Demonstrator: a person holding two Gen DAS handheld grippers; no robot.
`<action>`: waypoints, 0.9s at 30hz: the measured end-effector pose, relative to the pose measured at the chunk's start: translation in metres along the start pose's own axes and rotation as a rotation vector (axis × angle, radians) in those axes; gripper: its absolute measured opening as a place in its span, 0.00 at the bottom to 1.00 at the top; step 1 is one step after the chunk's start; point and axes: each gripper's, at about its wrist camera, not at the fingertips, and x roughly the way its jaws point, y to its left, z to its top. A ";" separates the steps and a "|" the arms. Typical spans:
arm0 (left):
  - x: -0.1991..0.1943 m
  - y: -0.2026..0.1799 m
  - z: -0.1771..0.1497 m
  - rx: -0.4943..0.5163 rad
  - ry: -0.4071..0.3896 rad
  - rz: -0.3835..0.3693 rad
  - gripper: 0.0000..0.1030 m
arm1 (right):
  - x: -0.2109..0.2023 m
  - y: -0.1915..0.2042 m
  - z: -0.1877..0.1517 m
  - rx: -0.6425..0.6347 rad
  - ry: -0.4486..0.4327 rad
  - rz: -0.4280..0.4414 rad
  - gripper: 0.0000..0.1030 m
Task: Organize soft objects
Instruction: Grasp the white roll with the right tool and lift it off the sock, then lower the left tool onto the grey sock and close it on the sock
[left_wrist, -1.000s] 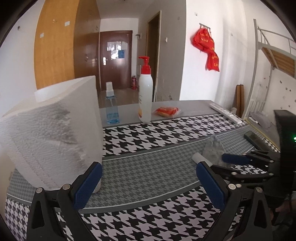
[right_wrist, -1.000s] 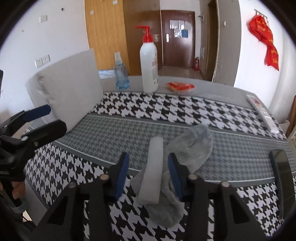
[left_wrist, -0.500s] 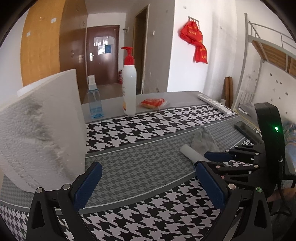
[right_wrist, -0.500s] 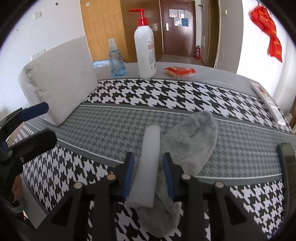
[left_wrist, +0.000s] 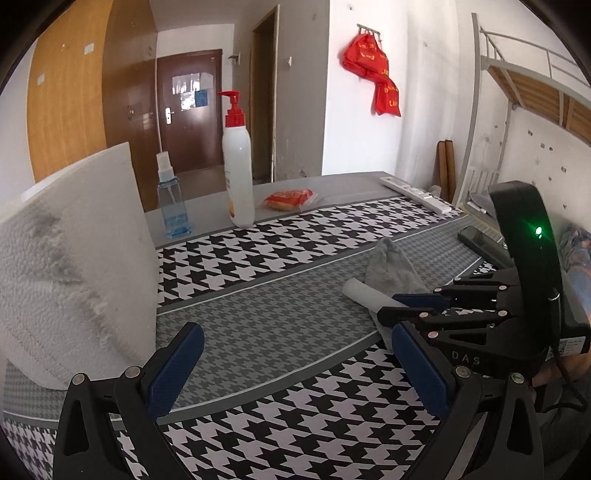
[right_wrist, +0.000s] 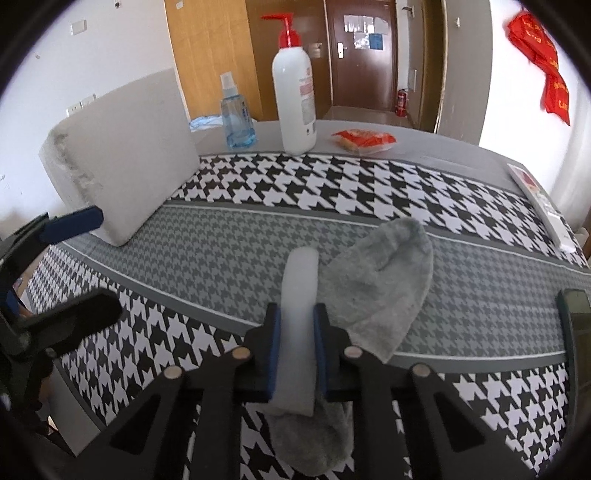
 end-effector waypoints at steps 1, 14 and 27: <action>0.001 -0.001 0.000 0.003 -0.001 -0.002 0.99 | -0.003 -0.001 0.001 0.004 -0.008 -0.002 0.20; 0.003 -0.022 0.004 0.050 0.004 -0.019 0.99 | -0.032 -0.016 -0.006 0.051 -0.079 -0.025 0.20; 0.019 -0.058 0.010 0.106 0.049 -0.071 0.99 | -0.063 -0.047 -0.029 0.146 -0.119 -0.081 0.20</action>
